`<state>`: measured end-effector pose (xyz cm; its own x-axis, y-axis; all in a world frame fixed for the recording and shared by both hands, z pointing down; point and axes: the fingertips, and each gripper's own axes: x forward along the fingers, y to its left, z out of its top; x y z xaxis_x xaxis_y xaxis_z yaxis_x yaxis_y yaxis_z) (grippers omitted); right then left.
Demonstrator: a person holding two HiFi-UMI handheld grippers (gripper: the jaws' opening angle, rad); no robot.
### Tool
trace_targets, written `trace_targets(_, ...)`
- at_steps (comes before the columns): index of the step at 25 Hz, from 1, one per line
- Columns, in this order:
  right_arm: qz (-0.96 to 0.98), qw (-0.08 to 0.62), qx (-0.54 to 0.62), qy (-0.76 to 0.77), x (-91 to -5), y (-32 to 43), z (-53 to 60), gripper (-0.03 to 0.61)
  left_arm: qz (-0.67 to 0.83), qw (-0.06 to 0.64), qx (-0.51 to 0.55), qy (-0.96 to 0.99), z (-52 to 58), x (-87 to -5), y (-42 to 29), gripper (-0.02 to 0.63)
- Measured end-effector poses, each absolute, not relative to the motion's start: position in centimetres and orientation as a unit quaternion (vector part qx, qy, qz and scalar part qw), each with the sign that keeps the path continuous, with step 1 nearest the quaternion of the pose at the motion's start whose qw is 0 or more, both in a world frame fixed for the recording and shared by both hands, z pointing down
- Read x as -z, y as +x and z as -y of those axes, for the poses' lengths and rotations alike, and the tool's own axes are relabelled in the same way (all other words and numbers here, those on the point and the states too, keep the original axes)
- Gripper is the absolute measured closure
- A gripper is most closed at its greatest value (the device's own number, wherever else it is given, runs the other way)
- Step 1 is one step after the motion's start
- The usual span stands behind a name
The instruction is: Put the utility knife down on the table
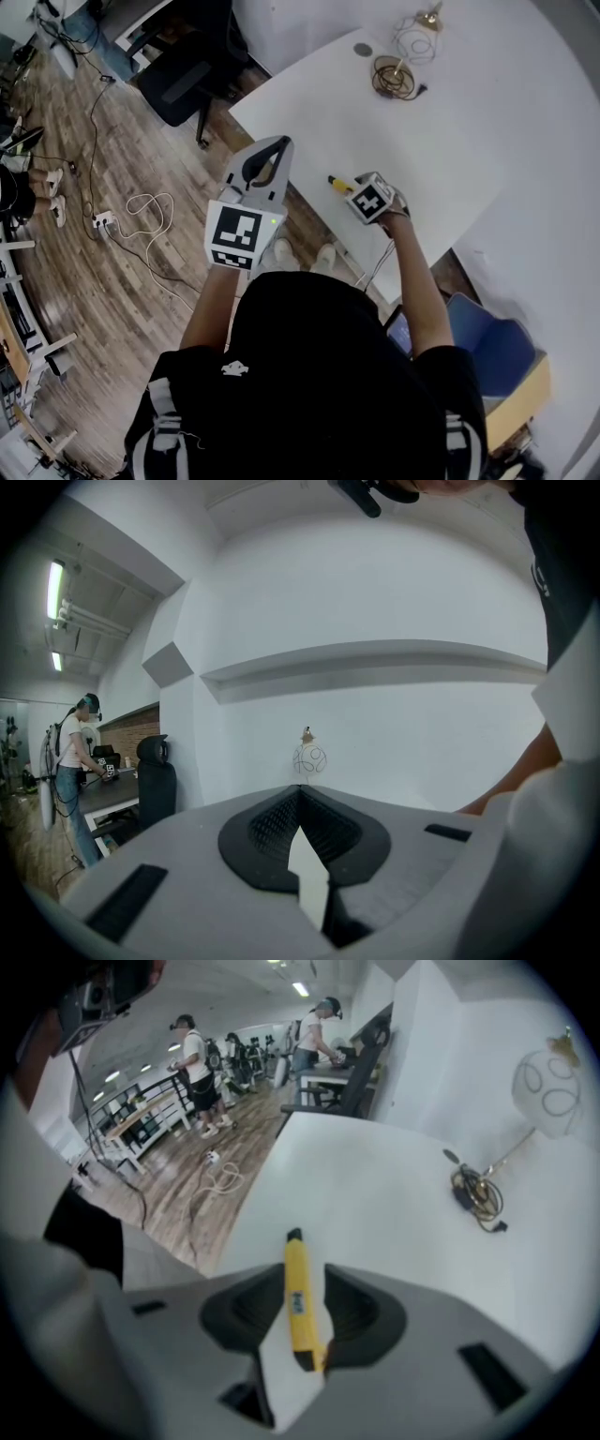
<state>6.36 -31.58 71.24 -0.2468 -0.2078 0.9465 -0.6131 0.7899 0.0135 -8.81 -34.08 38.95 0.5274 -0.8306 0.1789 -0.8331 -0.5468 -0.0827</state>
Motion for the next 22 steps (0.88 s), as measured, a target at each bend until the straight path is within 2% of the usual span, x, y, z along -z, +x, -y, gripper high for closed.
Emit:
trace_targets(13,0.85,0.375,-0.099,0.356,-55.3,2.0,34.9,0.518,0.475,-0.023,-0.079,0.876,33.1,-36.2,-8.6,0.598)
trace_targets(22,0.878,0.247,-0.042,0.408,-43.9,0.9,35.4,0.537,0.479,-0.048,-0.067,0.874,32.7,-33.9,-8.7,0.598)
